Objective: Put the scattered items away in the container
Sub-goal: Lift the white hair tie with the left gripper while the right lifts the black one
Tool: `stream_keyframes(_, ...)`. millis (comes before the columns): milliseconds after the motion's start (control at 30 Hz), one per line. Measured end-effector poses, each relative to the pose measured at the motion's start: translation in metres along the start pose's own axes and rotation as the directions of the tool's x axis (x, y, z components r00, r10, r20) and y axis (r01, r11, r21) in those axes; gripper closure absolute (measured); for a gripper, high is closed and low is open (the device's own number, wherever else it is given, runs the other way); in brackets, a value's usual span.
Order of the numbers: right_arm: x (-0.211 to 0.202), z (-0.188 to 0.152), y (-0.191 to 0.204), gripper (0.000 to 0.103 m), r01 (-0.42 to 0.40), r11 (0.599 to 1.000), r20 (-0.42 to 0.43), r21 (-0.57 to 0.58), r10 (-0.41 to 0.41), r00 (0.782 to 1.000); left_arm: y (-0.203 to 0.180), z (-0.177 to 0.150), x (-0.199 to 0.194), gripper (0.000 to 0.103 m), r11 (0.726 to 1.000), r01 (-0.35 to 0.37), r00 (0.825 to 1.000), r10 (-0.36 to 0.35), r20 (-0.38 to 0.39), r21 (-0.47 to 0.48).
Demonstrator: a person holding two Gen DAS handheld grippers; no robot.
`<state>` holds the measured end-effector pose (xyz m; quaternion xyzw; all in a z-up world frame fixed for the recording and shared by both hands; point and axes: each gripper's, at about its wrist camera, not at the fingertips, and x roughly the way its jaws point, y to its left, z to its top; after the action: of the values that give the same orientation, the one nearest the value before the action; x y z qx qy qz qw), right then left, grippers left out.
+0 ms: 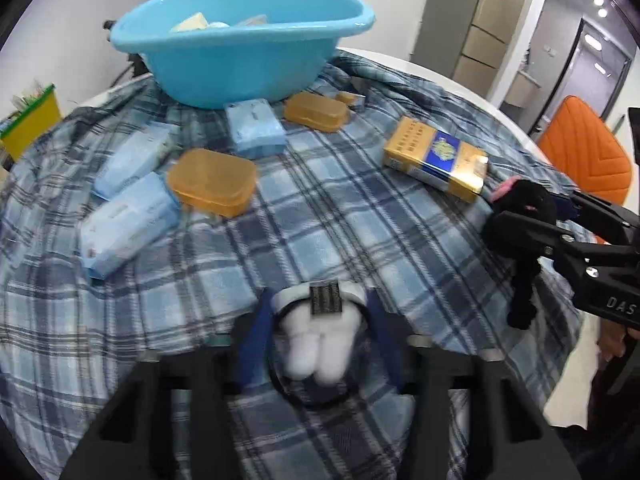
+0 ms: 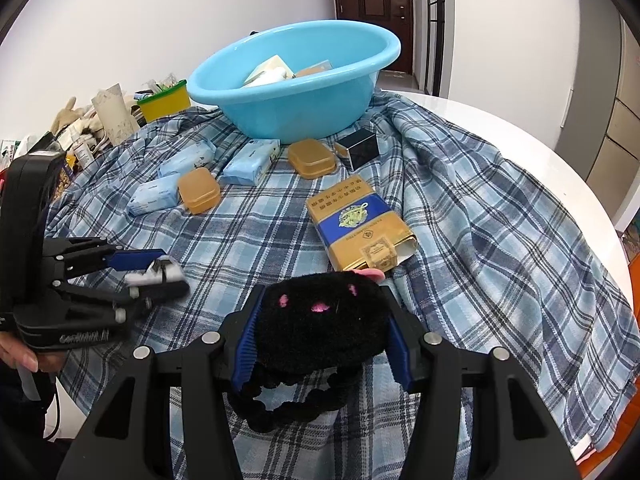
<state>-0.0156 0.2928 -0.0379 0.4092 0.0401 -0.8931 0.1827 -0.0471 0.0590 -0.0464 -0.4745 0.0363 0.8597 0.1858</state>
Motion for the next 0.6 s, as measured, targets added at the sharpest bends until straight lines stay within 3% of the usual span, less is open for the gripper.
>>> stream_keyframes(167, -0.001, 0.001, 0.0, 0.05, 0.004, 1.0, 0.006, 0.004, -0.004, 1.0, -0.001, 0.0, -0.005, 0.061, 1.0, -0.007, 1.0, 0.007, 0.02, 0.005)
stream_keyframes(400, -0.015, 0.004, 0.005, 0.05, 0.015, 1.0, 0.082, 0.027, -0.017, 0.996, -0.003, 0.0, -0.019, 0.061, 0.996, -0.085, 0.993, 0.087, 0.085, -0.03)
stream_keyframes(600, -0.023, 0.007, 0.021, 0.051, 0.023, 1.0, 0.148, 0.013, -0.025, 0.989, -0.014, -0.007, -0.046, 0.061, 0.984, -0.144, 0.959, 0.165, 0.23, -0.108)
